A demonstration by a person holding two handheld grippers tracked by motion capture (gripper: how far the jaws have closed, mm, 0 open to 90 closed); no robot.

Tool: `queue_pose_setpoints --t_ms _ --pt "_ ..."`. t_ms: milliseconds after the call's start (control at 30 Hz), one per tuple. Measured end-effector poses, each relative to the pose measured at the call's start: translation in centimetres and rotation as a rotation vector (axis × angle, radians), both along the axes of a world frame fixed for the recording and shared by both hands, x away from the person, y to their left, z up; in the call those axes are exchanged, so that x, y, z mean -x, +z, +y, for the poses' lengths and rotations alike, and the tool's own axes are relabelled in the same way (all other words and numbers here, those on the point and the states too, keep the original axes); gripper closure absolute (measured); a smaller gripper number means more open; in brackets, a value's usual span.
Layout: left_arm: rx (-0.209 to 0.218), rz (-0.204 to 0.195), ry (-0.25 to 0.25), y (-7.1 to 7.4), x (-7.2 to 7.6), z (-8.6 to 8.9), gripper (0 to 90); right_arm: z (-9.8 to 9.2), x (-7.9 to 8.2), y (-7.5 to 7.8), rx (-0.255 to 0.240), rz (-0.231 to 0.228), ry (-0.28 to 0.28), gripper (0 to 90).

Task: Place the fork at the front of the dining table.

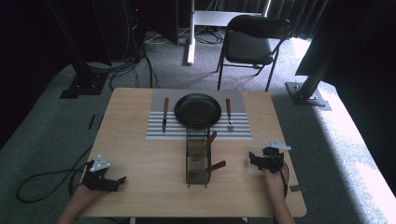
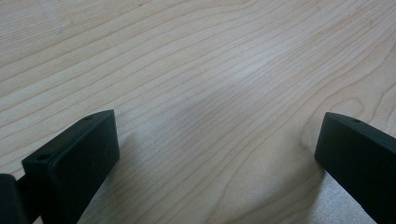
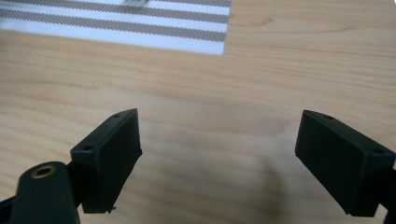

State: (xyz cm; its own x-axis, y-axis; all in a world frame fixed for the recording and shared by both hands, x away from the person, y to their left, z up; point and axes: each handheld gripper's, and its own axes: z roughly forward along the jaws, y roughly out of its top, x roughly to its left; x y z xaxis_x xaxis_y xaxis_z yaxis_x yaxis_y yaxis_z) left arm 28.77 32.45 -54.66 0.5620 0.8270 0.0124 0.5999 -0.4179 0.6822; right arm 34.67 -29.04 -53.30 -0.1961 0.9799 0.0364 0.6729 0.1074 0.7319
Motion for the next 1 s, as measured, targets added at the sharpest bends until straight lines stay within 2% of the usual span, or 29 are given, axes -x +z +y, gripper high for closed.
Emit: queue_pose_setpoints --t_ms 167,300,467,600,933,1000 --pt "0.000 0.000 0.000 0.0 0.0 0.0 0.0 -0.8 1.4 0.0 -0.026 -0.018 0.004 13.4" --pt "0.000 0.000 0.000 0.0 0.0 0.0 0.0 -1.4 2.4 0.0 0.008 -0.031 0.020 13.5" --pt "0.000 0.000 0.000 0.0 0.0 0.0 0.0 -2.3 3.8 0.0 -0.024 -0.052 0.032 13.4" --pt "0.000 0.000 0.000 0.0 0.0 0.0 0.0 -2.8 4.9 0.0 -0.007 -0.065 0.031 13.4" --pt "0.000 0.000 0.000 0.0 0.0 0.0 0.0 -3.9 6.8 -0.8 0.042 -0.055 0.030 13.4" --pt "0.000 0.000 0.000 0.0 0.0 0.0 0.0 -4.3 7.1 -1.0 0.027 -0.051 0.024 13.4"
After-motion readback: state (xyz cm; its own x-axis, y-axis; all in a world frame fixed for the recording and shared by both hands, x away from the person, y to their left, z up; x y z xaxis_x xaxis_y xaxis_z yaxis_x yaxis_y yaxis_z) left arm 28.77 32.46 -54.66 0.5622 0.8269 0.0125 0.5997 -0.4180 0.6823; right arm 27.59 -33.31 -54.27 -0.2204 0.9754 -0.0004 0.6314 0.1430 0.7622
